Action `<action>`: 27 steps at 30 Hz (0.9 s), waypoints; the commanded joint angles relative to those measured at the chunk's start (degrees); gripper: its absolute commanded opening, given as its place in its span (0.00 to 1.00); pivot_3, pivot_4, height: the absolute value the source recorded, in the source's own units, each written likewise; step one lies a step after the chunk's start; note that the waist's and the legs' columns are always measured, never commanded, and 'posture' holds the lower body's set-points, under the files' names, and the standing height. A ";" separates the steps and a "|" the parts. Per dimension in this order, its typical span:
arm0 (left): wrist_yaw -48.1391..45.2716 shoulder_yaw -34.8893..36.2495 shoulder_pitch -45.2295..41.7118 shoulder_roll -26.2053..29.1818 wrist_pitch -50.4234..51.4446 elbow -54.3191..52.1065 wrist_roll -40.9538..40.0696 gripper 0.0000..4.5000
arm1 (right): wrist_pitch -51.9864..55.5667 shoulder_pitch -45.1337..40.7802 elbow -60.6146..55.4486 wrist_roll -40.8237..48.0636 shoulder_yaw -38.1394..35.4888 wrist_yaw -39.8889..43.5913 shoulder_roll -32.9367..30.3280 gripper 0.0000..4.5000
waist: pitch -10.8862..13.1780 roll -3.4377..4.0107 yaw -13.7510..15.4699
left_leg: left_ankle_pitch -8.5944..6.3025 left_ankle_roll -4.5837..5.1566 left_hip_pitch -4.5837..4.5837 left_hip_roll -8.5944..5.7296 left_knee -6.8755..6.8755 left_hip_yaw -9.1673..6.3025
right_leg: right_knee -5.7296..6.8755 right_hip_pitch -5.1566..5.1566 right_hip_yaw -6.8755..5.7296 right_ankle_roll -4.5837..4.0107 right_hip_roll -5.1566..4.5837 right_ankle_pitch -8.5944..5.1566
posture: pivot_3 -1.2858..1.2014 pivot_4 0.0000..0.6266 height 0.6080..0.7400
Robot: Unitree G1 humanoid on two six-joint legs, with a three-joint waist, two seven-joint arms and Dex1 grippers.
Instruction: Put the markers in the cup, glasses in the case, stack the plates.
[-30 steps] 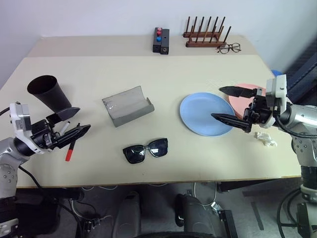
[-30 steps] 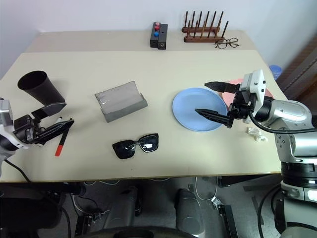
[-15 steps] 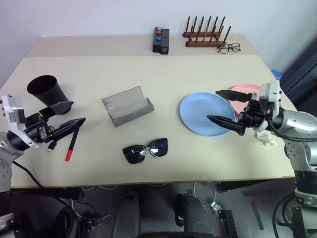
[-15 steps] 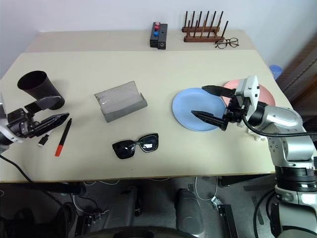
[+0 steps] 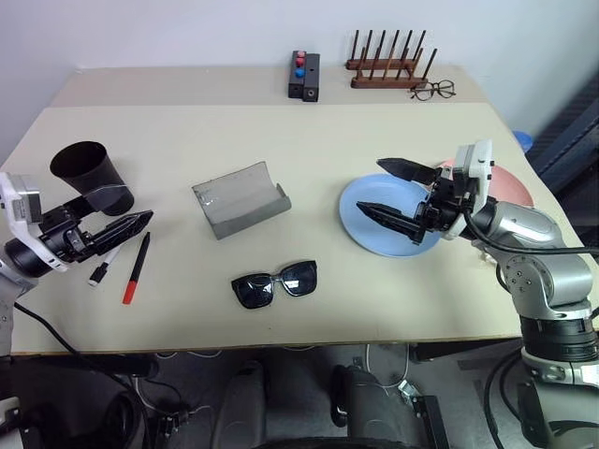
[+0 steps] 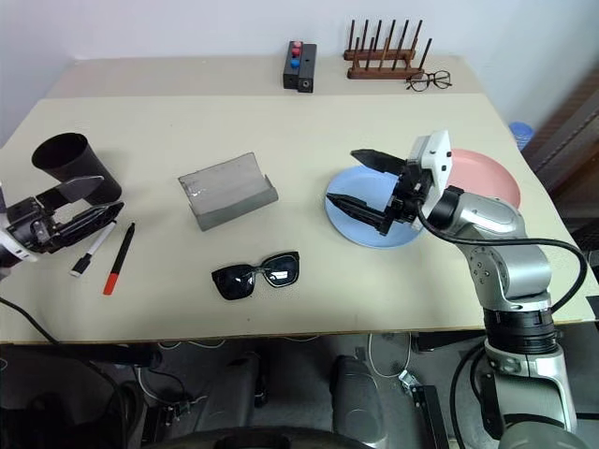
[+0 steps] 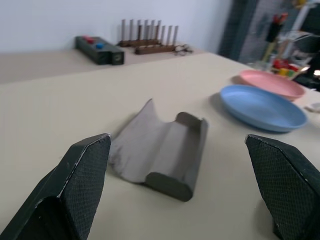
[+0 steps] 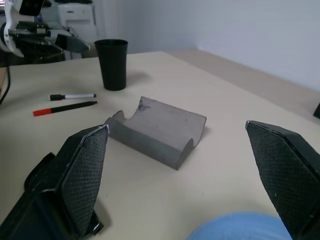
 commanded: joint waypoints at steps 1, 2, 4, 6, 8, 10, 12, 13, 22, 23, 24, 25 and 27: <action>3.14 2.86 1.88 3.53 5.55 -2.17 0.10 0.99 | 2.16 -3.27 -2.29 -1.61 2.26 -3.52 1.07 1.00 | 0.00 0.00 -0.21 | 0.00 0.00 0.00 0.01 -0.01 0.02 | 0.05 -0.06 0.05 0.00 0.01 0.00 | 0.52 0.24 1.00; 3.43 3.21 2.43 3.89 6.72 -2.46 -0.27 0.99 | 3.41 -4.03 -2.76 -2.31 3.83 -4.16 1.26 1.00 | 0.00 0.01 -0.23 | 0.00 0.00 0.00 0.02 -0.02 0.02 | 0.06 -0.09 0.05 0.00 0.03 0.00 | 0.52 0.24 1.00; 7.50 2.95 3.71 5.82 9.63 -3.94 2.30 0.99 | 5.52 -5.16 -3.12 -3.80 6.21 -5.68 1.62 1.00 | 0.00 0.01 -0.18 | 0.00 0.00 0.00 0.03 -0.03 0.05 | 0.10 -0.14 0.07 -0.01 0.03 0.00 | 0.52 0.24 1.00; 8.95 3.85 4.23 6.35 12.07 -4.40 2.06 0.99 | 7.25 -5.30 -3.68 -2.02 6.85 -5.20 2.53 1.00 | 0.00 0.00 0.04 | 0.00 0.00 -0.06 0.05 -0.03 0.05 | 0.11 -0.22 0.07 -0.01 0.05 0.00 | 0.52 0.24 1.00; 10.21 4.66 4.85 6.76 13.95 -4.77 2.19 0.99 | 7.49 -5.03 -4.52 -2.11 7.51 -5.53 3.43 1.00 | 0.00 0.00 0.19 | 0.00 -0.01 -0.13 0.05 -0.02 0.04 | 0.09 -0.24 0.07 -0.01 0.05 0.00 | 0.52 0.24 1.00; 11.25 5.21 5.54 6.39 12.46 -5.42 3.77 0.99 | 7.22 -4.51 -5.60 -3.13 8.43 -6.03 3.99 1.00 | -0.01 -0.02 0.19 | 0.00 -0.01 -0.22 0.04 0.01 0.05 | 0.05 -0.27 0.07 -0.01 0.04 0.01 | 0.52 0.24 1.00; 14.05 6.52 7.15 6.54 13.88 -5.27 5.54 0.99 | 6.90 -4.61 -5.38 -3.65 8.87 -7.01 5.12 1.00 | -0.02 -0.03 0.06 | 0.01 -0.03 -0.23 0.04 0.02 0.06 | 0.03 -0.28 0.07 -0.03 0.04 0.02 | 0.52 0.24 1.00; 14.89 6.89 7.59 6.60 14.52 -5.27 5.94 0.99 | 6.85 -4.68 -5.26 -3.81 8.89 -7.27 5.46 1.00 | -0.01 -0.02 0.02 | 0.01 -0.03 -0.21 0.05 0.01 0.07 | 0.03 -0.28 0.07 -0.04 0.04 0.03 | 0.52 0.24 1.00; 19.12 1.17 1.10 11.03 24.98 4.35 9.31 0.99 | 8.69 -3.19 -6.42 -4.91 10.92 -6.48 4.91 1.00 | -0.01 -0.02 0.18 | 0.04 -0.08 -0.23 0.06 0.01 0.06 | 0.11 -0.35 0.07 -0.04 0.07 0.03 | 0.52 0.24 1.00; 18.90 -0.08 -0.56 11.42 25.95 5.65 9.44 0.99 | 9.49 -3.33 -6.28 -4.31 10.62 -6.25 4.74 1.00 | -0.03 -0.04 0.29 | 0.05 -0.10 -0.22 0.05 0.01 0.08 | 0.10 -0.34 0.08 -0.04 0.06 0.03 | 0.52 0.24 1.00; 18.44 -1.81 -2.36 11.79 26.75 7.02 9.75 0.99 | 9.58 -3.37 -6.32 -4.37 10.51 -6.21 4.61 1.00 | -0.04 -0.07 0.44 | 0.05 -0.12 -0.22 0.05 0.02 0.07 | 0.10 -0.34 0.07 -0.04 0.06 0.03 | 0.52 0.24 1.00; 18.02 -3.64 -4.02 12.17 27.50 8.23 10.30 0.99 | 9.54 -3.40 -6.34 -4.60 10.46 -6.24 4.48 1.00 | -0.04 -0.07 0.46 | 0.06 -0.13 -0.22 0.05 0.02 0.07 | 0.11 -0.34 0.07 -0.04 0.06 0.03 | 0.52 0.24 1.00; 16.25 -8.09 -6.44 12.97 27.87 10.01 11.99 0.99 | 9.40 -3.43 -6.04 -5.01 10.18 -6.34 4.35 1.00 | -0.04 -0.07 0.47 | 0.07 -0.14 -0.22 0.05 0.01 0.08 | 0.11 -0.34 0.07 -0.06 0.06 0.04 | 0.52 0.24 1.00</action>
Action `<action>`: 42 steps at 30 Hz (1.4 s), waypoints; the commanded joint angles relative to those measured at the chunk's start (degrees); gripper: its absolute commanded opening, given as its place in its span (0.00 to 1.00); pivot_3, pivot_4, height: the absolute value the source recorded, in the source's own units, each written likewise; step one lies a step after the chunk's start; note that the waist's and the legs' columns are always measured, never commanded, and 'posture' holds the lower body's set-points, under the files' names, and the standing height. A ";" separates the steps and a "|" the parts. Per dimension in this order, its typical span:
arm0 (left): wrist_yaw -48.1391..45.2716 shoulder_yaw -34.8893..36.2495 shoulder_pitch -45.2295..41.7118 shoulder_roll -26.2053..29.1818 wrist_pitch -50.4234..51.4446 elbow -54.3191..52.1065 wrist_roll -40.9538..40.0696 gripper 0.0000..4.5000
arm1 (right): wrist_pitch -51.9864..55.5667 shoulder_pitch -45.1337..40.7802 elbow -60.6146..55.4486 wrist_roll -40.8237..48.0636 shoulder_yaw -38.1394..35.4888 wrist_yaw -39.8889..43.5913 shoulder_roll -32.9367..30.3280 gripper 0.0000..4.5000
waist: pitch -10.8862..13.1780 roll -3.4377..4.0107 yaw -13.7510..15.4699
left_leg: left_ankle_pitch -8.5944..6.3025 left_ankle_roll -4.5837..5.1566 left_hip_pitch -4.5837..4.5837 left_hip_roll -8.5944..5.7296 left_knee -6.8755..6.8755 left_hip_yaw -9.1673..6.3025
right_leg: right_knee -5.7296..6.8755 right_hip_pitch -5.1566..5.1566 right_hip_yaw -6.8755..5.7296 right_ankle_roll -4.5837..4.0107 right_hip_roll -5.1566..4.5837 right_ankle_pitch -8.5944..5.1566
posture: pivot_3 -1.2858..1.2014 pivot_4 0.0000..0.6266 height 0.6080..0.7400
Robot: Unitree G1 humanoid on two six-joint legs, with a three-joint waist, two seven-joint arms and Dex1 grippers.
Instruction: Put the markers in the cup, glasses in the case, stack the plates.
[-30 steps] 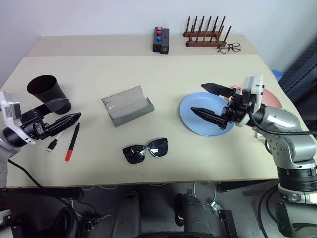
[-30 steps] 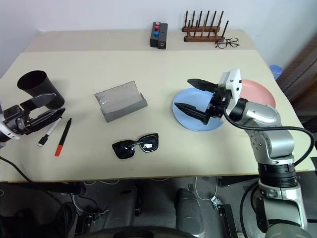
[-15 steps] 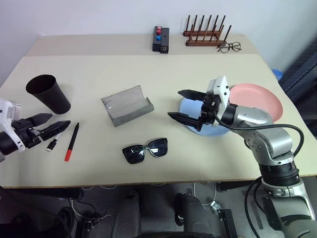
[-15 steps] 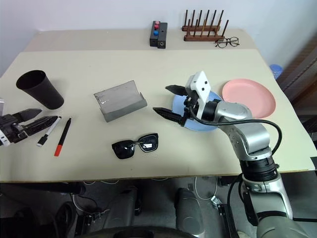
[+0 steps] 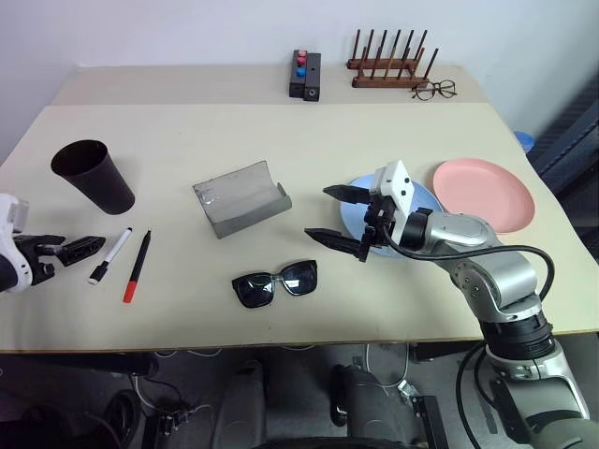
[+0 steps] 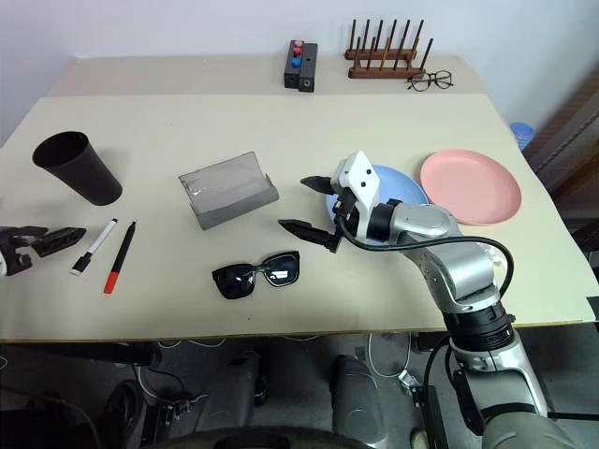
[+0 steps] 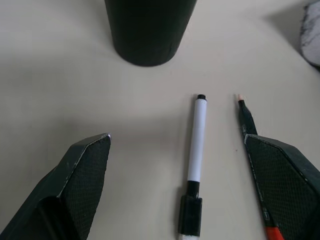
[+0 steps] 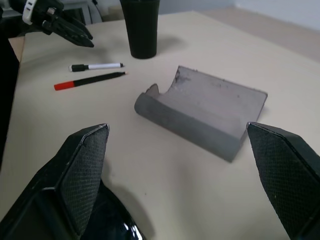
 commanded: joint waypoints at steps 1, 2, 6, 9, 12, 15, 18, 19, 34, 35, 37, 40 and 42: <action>-2.79 -5.62 -3.57 2.33 0.25 2.45 2.86 0.99 | -0.56 -0.89 -1.11 0.35 -1.84 0.01 -0.32 1.00 | 0.00 0.00 -0.04 | 0.00 0.00 0.00 0.00 -0.01 0.00 | 0.00 0.00 0.00 0.00 0.00 0.00 | 0.52 0.24 1.00; -3.36 -6.96 -4.71 2.33 -0.29 3.53 3.61 0.99 | -0.60 -0.82 -1.13 0.33 -1.98 -0.01 -0.35 1.00 | 0.00 0.00 -0.08 | 0.01 0.00 0.00 0.00 -0.02 0.00 | 0.00 -0.01 0.00 0.01 0.00 0.01 | 0.52 0.24 1.00; -5.80 -11.74 -8.48 2.96 -2.24 7.30 6.94 0.99 | -0.61 -0.28 -1.21 0.09 -2.97 -0.39 -0.92 1.00 | 0.00 0.00 -0.41 | 0.02 0.00 -0.01 0.00 -0.04 0.01 | 0.07 -0.03 0.00 0.09 0.01 0.05 | 0.52 0.24 1.00; -8.90 -15.16 -10.64 3.72 -3.62 9.64 9.17 0.99 | -0.62 0.18 -1.00 -0.06 -4.02 -0.37 -1.82 1.00 | 0.00 0.00 -0.44 | 0.03 -0.01 -0.01 0.00 -0.03 0.00 | 0.11 -0.05 0.00 0.09 0.01 0.05 | 0.52 0.24 1.00; -11.66 -18.18 -12.17 4.23 -4.92 11.56 11.29 0.99 | -0.61 0.79 -1.23 0.06 -4.75 -0.26 -2.50 1.00 | 0.00 0.00 -0.46 | 0.03 -0.01 -0.01 0.00 -0.03 0.01 | 0.11 -0.05 0.00 0.08 0.01 0.05 | 0.52 0.24 1.00; -14.22 -20.93 -13.88 4.43 -6.26 13.89 13.49 0.99 | -0.42 1.35 -1.77 0.30 -5.11 -0.59 -2.66 1.00 | 0.00 0.00 -0.45 | 0.03 -0.01 -0.01 0.00 -0.03 0.00 | 0.12 -0.05 0.00 0.07 0.01 0.04 | 0.52 0.24 1.00; -16.44 -22.69 -15.26 4.79 -7.04 15.34 15.18 0.99 | -0.39 1.82 -2.13 0.36 -5.27 -0.67 -2.85 1.00 | 0.00 0.00 -0.40 | 0.03 -0.01 -0.01 0.00 -0.01 0.00 | 0.13 -0.05 0.00 0.04 0.01 0.02 | 0.52 0.24 1.00; -16.90 -23.25 -15.95 4.76 -7.13 16.03 15.75 0.99 | -0.39 1.91 -2.18 0.36 -5.36 -0.75 -2.91 1.00 | 0.00 -0.01 -0.37 | 0.03 -0.01 -0.01 0.00 -0.01 0.01 | 0.12 -0.04 0.00 0.04 0.01 0.02 | 0.52 0.24 1.00; -21.26 -28.92 -21.35 1.97 -7.62 20.29 22.29 0.25 | -0.54 2.30 -2.46 0.13 -6.12 -0.78 -3.85 1.00 | 0.00 0.00 -0.33 | 0.05 0.01 0.01 0.00 0.05 -0.01 | 0.31 -0.04 0.01 0.13 0.01 0.04 | 0.52 0.24 1.00; -21.22 -28.81 -21.50 1.79 -7.91 20.83 22.55 0.12 | -0.65 2.35 -2.43 0.00 -6.17 -0.84 -3.93 1.00 | -0.01 0.00 -0.31 | 0.05 0.01 0.01 0.00 0.06 -0.01 | 0.31 -0.04 0.02 0.13 0.01 0.04 | 0.52 0.24 1.00; -21.05 -28.58 -21.70 1.50 -8.48 21.73 23.02 0.00 | -0.67 2.44 -2.45 0.02 -6.19 -0.72 -4.14 1.00 | -0.01 0.01 -0.25 | 0.05 0.01 0.01 0.00 0.07 -0.01 | 0.32 -0.04 0.02 0.13 0.01 0.03 | 0.52 0.24 1.00; -21.02 -28.21 -21.48 1.53 -7.71 21.08 22.92 0.00 | -0.72 2.55 -2.56 -0.07 -6.17 -0.98 -4.22 1.00 | -0.01 0.01 -0.26 | 0.05 0.01 0.03 0.00 0.08 -0.01 | 0.38 -0.04 0.02 0.12 0.01 0.03 | 0.52 0.24 1.00; -20.71 -27.65 -21.25 1.46 -7.72 21.11 22.75 0.00 | -0.68 2.50 -2.39 0.03 -6.17 -0.95 -4.18 1.00 | -0.01 0.01 -0.28 | 0.05 0.01 0.04 0.00 0.09 -0.01 | 0.40 -0.04 0.02 0.12 0.00 0.02 | 0.52 0.24 1.00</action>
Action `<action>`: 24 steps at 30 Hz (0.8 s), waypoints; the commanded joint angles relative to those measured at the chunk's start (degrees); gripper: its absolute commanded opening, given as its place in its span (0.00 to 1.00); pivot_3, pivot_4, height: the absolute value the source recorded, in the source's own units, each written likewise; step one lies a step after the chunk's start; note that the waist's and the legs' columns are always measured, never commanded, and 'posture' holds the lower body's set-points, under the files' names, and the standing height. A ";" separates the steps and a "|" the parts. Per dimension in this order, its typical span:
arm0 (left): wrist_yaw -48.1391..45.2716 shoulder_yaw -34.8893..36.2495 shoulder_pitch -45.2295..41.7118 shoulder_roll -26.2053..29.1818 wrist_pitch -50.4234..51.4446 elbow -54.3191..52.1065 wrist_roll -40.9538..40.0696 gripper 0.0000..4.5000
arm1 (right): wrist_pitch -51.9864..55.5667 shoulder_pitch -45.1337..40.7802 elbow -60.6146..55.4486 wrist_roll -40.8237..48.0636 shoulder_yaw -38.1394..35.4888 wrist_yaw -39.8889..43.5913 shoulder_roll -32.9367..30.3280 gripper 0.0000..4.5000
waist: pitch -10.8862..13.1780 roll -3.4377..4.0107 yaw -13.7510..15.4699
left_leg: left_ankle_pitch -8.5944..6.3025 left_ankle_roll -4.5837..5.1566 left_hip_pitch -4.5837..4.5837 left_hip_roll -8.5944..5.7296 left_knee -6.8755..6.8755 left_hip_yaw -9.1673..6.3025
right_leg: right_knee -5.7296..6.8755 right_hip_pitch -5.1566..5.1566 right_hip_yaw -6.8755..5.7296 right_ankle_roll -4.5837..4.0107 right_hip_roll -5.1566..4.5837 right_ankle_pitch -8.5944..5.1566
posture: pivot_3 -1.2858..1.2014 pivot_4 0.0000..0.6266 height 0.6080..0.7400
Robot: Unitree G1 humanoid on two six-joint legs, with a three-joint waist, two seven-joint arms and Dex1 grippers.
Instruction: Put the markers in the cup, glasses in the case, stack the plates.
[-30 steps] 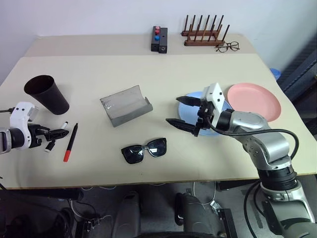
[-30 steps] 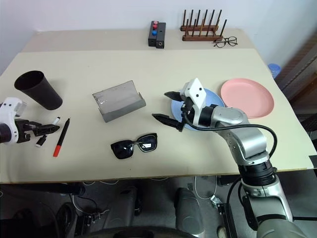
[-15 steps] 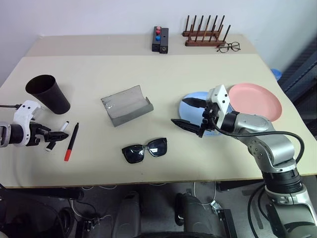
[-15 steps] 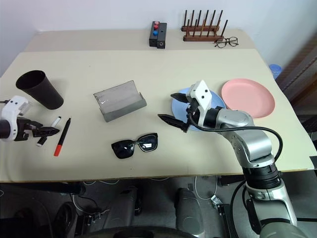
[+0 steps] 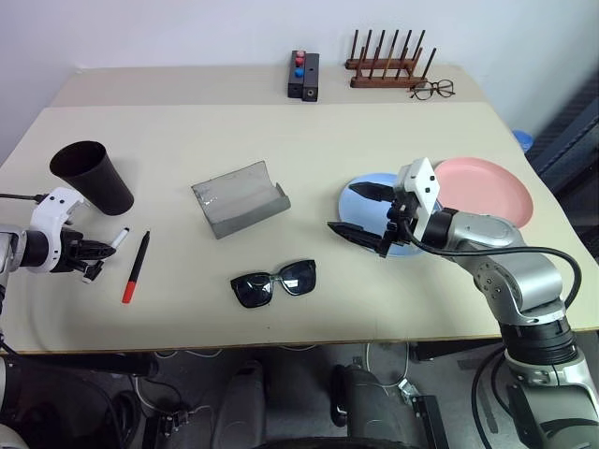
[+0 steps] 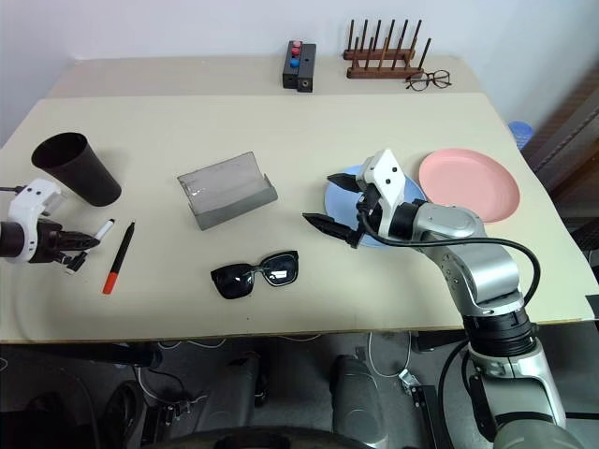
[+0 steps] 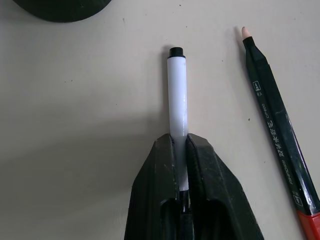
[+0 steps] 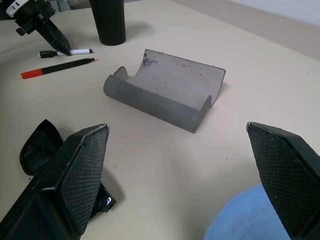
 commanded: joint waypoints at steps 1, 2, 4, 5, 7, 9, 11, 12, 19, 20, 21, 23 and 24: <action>-0.74 0.34 1.20 -0.47 0.46 -0.14 0.14 0.00 | -0.95 -0.18 -2.35 0.05 -1.58 -0.05 -0.65 1.00 | 0.00 0.00 -0.01 | 0.00 0.00 0.00 0.00 0.00 0.00 | 0.01 0.00 0.00 0.00 0.00 0.00 | 0.52 0.24 1.00; -1.00 0.48 1.60 -0.24 0.23 -0.32 0.06 0.00 | -1.15 -0.22 -2.20 -0.08 -1.51 -0.02 -0.61 1.00 | 0.00 0.00 -0.04 | 0.00 0.00 0.00 0.00 0.01 0.00 | 0.01 0.00 0.00 0.00 0.00 0.00 | 0.52 0.24 1.00; -1.76 1.18 2.58 0.41 0.72 -1.19 -0.47 0.00 | -1.19 -0.28 -2.17 -0.11 -1.42 -0.02 -0.54 1.00 | 0.00 0.00 -0.14 | 0.00 0.00 0.00 0.00 0.01 0.00 | 0.01 0.00 0.01 0.00 0.00 0.00 | 0.52 0.24 1.00; -2.17 1.73 3.77 1.15 0.86 -2.99 -0.78 0.00 | -1.28 -0.32 -2.03 -0.16 -1.34 0.05 -0.52 1.00 | 0.00 0.00 -0.18 | 0.00 0.00 0.00 0.00 0.00 0.00 | 0.01 0.00 0.01 0.00 0.00 0.00 | 0.52 0.24 1.00; -3.21 3.37 6.62 2.94 0.19 -6.62 -1.58 0.00 | -1.68 -0.53 -1.55 -0.44 -1.16 0.20 -0.42 1.00 | 0.00 0.00 -0.29 | 0.00 0.00 0.00 0.00 0.00 0.00 | 0.01 -0.01 0.01 0.00 0.00 -0.01 | 0.52 0.24 1.00; -4.93 5.91 10.07 4.70 -1.82 -10.64 -2.98 0.00 | -2.00 -0.70 -1.15 -0.66 -1.03 0.38 -0.32 1.00 | 0.00 0.01 -0.50 | 0.00 0.00 -0.01 0.01 -0.02 0.01 | 0.01 -0.06 0.03 -0.02 0.00 -0.02 | 0.52 0.24 1.00; -6.02 7.96 13.03 6.07 -2.68 -13.86 -4.01 0.00 | -2.28 -0.76 -0.93 -0.86 -0.93 0.51 -0.23 1.00 | 0.00 0.01 -0.41 | 0.00 0.00 -0.01 0.03 -0.05 0.01 | 0.03 -0.10 0.03 -0.05 0.00 -0.03 | 0.52 0.24 1.00; -6.03 10.25 14.58 5.93 -4.82 -15.38 -4.89 0.00 | -2.32 -0.80 -0.78 -0.86 -0.95 0.64 -0.22 1.00 | 0.01 0.01 -0.35 | 0.00 0.00 -0.02 0.03 -0.04 0.01 | 0.04 -0.11 0.03 -0.08 0.00 -0.05 | 0.52 0.24 1.00; -0.40 23.69 21.71 2.77 -9.40 -21.14 -8.25 0.00 | -3.38 -0.63 -0.04 -0.77 -1.40 1.97 -0.48 1.00 | 0.01 0.01 -0.12 | -0.01 -0.02 -0.06 0.04 -0.02 0.01 | -0.01 -0.11 0.03 -0.09 -0.01 -0.05 | 0.52 0.24 1.00; 0.62 25.95 23.09 1.67 -11.36 -22.64 -8.50 0.00 | -3.48 -0.76 0.26 -0.55 -1.63 2.25 -0.46 1.00 | 0.01 0.01 -0.14 | -0.01 -0.02 -0.05 0.04 -0.02 0.02 | -0.01 -0.11 0.03 -0.09 -0.01 -0.05 | 0.52 0.24 1.00; 1.35 27.92 24.12 0.56 -12.93 -23.92 -8.90 0.00 | -3.58 -0.93 0.56 -0.37 -1.83 2.52 -0.45 1.00 | 0.01 0.01 -0.17 | -0.01 -0.02 -0.05 0.04 -0.03 0.02 | -0.02 -0.11 0.03 -0.09 -0.01 -0.05 | 0.52 0.24 1.00; 4.10 32.23 24.14 -2.62 -15.72 -25.34 -10.57 0.00 | -4.73 -1.28 1.35 -0.73 -1.98 3.01 -0.32 1.00 | 0.01 0.01 -0.17 | -0.01 -0.02 -0.04 0.04 -0.03 0.03 | -0.01 -0.10 0.03 -0.08 -0.01 -0.04 | 0.52 0.24 1.00; 4.94 33.45 23.95 -3.65 -16.50 -25.67 -11.17 0.00 | -5.20 -1.37 1.58 -0.92 -1.97 3.15 -0.26 1.00 | 0.01 0.01 -0.14 | -0.01 -0.01 -0.04 0.04 -0.02 0.03 | 0.01 -0.10 0.03 -0.08 -0.01 -0.04 | 0.52 0.24 1.00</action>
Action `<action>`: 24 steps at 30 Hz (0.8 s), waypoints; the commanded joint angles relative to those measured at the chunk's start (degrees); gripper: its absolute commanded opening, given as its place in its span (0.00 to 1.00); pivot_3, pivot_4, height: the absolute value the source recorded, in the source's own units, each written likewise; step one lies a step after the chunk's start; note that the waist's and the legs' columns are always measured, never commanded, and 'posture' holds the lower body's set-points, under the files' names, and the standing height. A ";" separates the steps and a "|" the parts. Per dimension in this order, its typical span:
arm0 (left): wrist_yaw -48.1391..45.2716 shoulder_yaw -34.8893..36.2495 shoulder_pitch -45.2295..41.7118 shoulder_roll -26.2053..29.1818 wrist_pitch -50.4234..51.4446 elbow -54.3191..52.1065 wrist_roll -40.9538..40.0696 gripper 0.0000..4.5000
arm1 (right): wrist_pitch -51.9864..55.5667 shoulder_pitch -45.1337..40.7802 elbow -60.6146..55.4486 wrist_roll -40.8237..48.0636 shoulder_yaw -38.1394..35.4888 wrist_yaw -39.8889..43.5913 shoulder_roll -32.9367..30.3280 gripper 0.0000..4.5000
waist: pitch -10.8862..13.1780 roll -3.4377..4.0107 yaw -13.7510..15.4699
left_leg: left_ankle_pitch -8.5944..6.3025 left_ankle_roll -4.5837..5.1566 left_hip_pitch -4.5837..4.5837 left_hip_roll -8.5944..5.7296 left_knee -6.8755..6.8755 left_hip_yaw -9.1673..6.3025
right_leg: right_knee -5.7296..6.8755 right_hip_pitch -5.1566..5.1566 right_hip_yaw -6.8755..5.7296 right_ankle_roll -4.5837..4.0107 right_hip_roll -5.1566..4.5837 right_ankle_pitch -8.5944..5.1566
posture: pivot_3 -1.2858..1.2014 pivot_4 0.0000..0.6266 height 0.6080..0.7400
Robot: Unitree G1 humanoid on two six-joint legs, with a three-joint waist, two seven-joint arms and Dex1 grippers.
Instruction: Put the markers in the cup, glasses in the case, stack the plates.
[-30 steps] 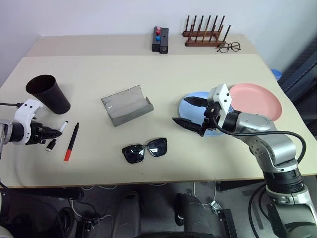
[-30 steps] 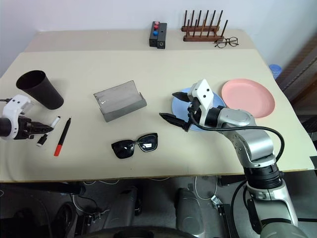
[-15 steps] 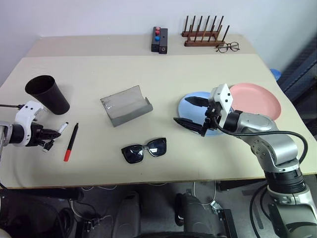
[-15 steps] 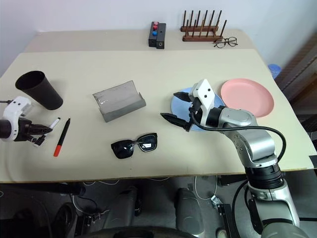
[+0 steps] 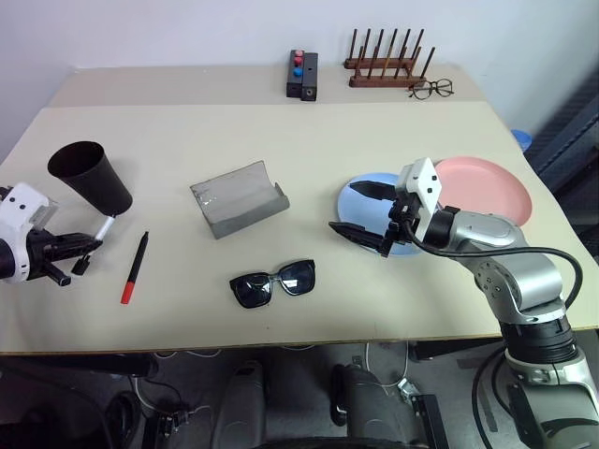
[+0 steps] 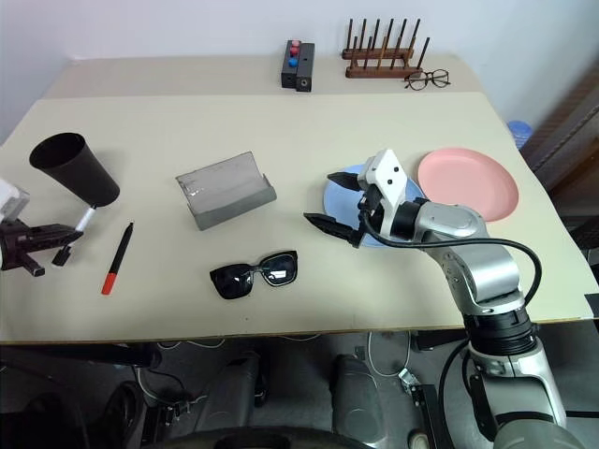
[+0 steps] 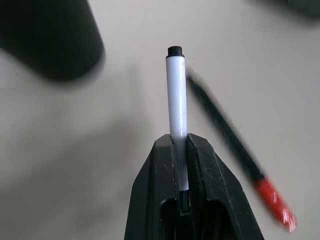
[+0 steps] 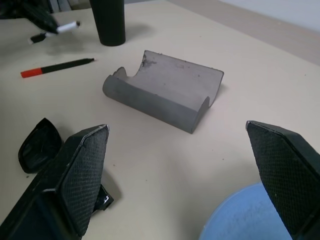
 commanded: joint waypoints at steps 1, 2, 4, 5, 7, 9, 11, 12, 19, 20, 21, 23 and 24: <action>2.84 7.61 -0.90 -2.77 -1.48 -2.99 -4.72 0.00 | -2.42 -1.29 0.07 0.25 -1.80 0.80 -0.06 1.00 | -0.01 -0.01 0.02 | 0.00 0.00 0.00 0.00 0.00 0.00 | 0.01 0.00 0.00 0.01 0.01 0.00 | 0.52 0.24 1.00; 2.73 9.85 -1.92 -4.50 1.45 -4.65 -9.09 0.00 | -2.71 -1.55 0.46 0.07 -1.62 0.92 -0.05 1.00 | -0.01 -0.01 0.00 | 0.01 0.00 0.00 0.00 0.01 0.00 | 0.03 0.01 0.00 0.02 0.01 0.01 | 0.52 0.24 1.00; 4.28 12.26 -3.18 -6.48 5.55 -7.00 -13.73 0.00 | -2.83 -1.94 0.99 0.19 -1.40 1.18 0.00 1.00 | -0.01 -0.02 0.03 | 0.01 -0.01 0.00 0.00 0.04 0.00 | 0.05 0.01 0.00 0.10 0.01 0.05 | 0.52 0.24 1.00; 5.66 12.63 -3.38 -6.84 6.48 -7.71 -14.21 0.00 | -2.76 -2.05 1.10 0.36 -1.35 1.31 0.05 1.00 | -0.01 -0.02 0.05 | 0.01 0.00 0.00 0.00 0.04 -0.01 | 0.06 0.03 0.00 0.16 0.01 0.08 | 0.52 0.24 1.00; 7.35 12.91 -5.12 -8.06 4.71 -7.61 -14.78 0.00 | -3.01 -2.45 1.49 0.15 -1.21 1.40 0.17 1.00 | -0.01 -0.02 -0.01 | 0.02 0.00 0.03 0.00 0.06 -0.01 | 0.10 0.04 0.00 0.18 0.01 0.09 | 0.52 0.24 1.00; 9.28 13.03 -9.00 -9.82 1.02 -7.42 -15.69 0.00 | -3.41 -2.84 2.04 -0.09 -1.05 1.60 0.27 1.00 | -0.01 -0.02 0.12 | 0.02 -0.01 0.07 -0.01 0.07 -0.02 | 0.13 0.06 0.00 0.18 0.01 0.09 | 0.52 0.24 1.00; 9.52 12.57 -11.44 -10.84 -3.62 -6.75 -15.07 0.00 | -3.49 -2.97 2.24 -0.08 -1.01 1.64 0.41 1.00 | -0.03 -0.06 0.10 | 0.03 -0.02 0.07 -0.01 0.11 -0.02 | 0.15 0.08 0.00 0.18 0.01 0.09 | 0.52 0.24 1.00; 9.12 12.25 -12.69 -11.14 -5.54 -5.62 -14.92 0.00 | -3.60 -2.95 2.25 -0.14 -0.98 1.62 0.46 1.00 | -0.04 -0.07 0.04 | 0.04 -0.02 0.06 -0.01 0.12 -0.02 | 0.15 0.09 0.00 0.18 0.01 0.10 | 0.52 0.24 1.00; 9.78 9.76 -25.10 -11.30 -29.09 11.52 -8.54 0.00 | -3.21 -3.31 1.90 3.69 -3.47 2.12 1.63 1.00 | -0.05 -0.08 0.02 | 0.05 -0.03 0.09 -0.01 0.14 -0.01 | 0.20 0.10 0.00 0.21 0.04 0.11 | 0.52 0.24 1.00; 9.88 9.43 -26.60 -11.12 -31.88 14.32 -7.70 0.00 | -3.02 -3.54 1.84 5.28 -4.32 2.53 2.02 1.00 | -0.04 -0.08 0.03 | 0.05 -0.03 0.09 -0.01 0.15 -0.01 | 0.21 0.10 0.00 0.21 0.04 0.11 | 0.52 0.24 1.00; 9.76 9.34 -28.34 -11.00 -33.92 17.38 -7.52 0.00 | -2.92 -3.83 1.83 6.54 -5.06 2.58 2.51 1.00 | -0.05 -0.08 0.01 | 0.05 -0.03 0.09 -0.01 0.15 -0.01 | 0.22 0.10 0.00 0.21 0.04 0.12 | 0.52 0.24 1.00; 10.11 8.95 -31.44 -10.64 -37.84 23.08 -6.62 0.00 | -2.90 -4.14 1.73 8.01 -5.69 2.38 3.38 1.00 | -0.05 -0.08 0.02 | 0.05 -0.03 0.08 -0.01 0.15 -0.01 | 0.21 0.11 0.00 0.22 0.04 0.12 | 0.52 0.24 1.00; 9.73 8.76 -32.53 -10.52 -39.49 25.48 -6.42 0.00 | -3.06 -4.17 1.50 8.23 -5.64 2.13 3.84 1.00 | -0.05 -0.09 0.02 | 0.06 -0.02 0.09 -0.01 0.16 -0.01 | 0.21 0.11 0.00 0.23 0.04 0.12 | 0.52 0.24 1.00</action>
